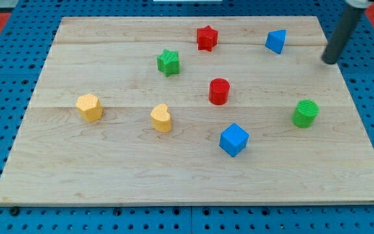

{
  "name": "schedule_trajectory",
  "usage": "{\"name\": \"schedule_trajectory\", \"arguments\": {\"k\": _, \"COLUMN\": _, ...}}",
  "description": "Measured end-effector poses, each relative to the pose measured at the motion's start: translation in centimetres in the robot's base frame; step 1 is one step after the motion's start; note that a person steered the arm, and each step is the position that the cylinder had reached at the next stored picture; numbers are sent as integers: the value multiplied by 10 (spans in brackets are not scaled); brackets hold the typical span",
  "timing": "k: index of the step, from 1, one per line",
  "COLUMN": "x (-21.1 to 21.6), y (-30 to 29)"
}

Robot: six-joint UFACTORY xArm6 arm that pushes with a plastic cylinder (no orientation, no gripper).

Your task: Move the red circle above to the heart

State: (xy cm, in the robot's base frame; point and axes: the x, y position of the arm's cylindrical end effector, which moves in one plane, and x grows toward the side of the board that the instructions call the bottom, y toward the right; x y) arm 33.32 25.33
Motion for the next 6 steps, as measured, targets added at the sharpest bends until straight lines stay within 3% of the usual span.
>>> {"name": "schedule_trajectory", "arguments": {"k": 3, "x": 70, "y": -117}}
{"name": "schedule_trajectory", "arguments": {"k": 6, "x": 81, "y": -251}}
